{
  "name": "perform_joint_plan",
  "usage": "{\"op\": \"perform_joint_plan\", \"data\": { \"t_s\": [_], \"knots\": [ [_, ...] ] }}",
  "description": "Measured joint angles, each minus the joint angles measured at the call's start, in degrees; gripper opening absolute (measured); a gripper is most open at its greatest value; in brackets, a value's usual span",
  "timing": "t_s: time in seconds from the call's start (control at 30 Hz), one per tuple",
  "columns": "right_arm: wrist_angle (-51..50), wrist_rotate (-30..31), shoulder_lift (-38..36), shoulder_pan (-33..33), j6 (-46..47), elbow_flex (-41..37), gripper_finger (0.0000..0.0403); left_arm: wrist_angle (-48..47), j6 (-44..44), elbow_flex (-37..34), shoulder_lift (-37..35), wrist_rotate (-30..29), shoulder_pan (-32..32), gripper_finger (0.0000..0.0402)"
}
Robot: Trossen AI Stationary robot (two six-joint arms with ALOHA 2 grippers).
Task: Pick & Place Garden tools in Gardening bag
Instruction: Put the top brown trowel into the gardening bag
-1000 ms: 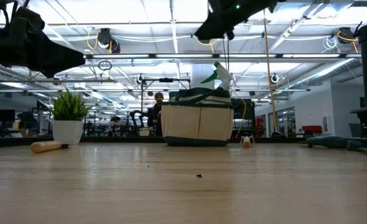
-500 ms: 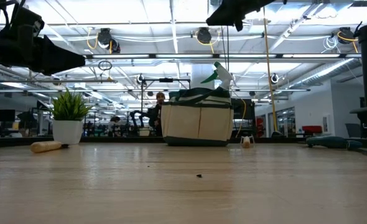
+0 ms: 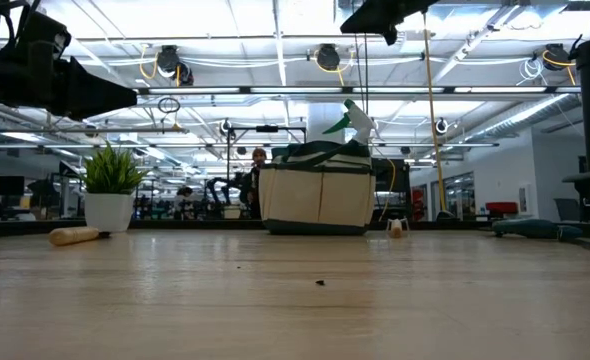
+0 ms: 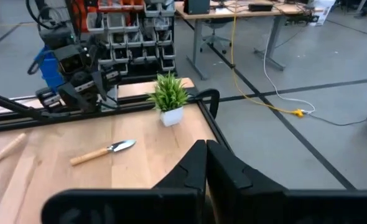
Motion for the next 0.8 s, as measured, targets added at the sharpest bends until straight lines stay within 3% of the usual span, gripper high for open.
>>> {"op": "perform_joint_plan", "data": {
  "t_s": [0.3, 0.53, 0.8],
  "knots": [
    [-0.48, 0.04, -3.43, 0.0, -0.32, -2.23, 0.0001, -2.3, 0.04, 2.31, 0.03, 0.06, 0.0, 0.017],
    [8.13, 0.11, -8.97, 0.0, 1.58, -12.07, 0.0001, -5.6, -0.37, 5.91, 4.1, 0.14, 0.0, 0.017],
    [15.45, 0.49, -17.72, -0.04, 5.38, -23.52, 0.0, -5.87, -0.37, 11.25, 13.95, 0.32, 0.0, 0.017]
  ]
}}
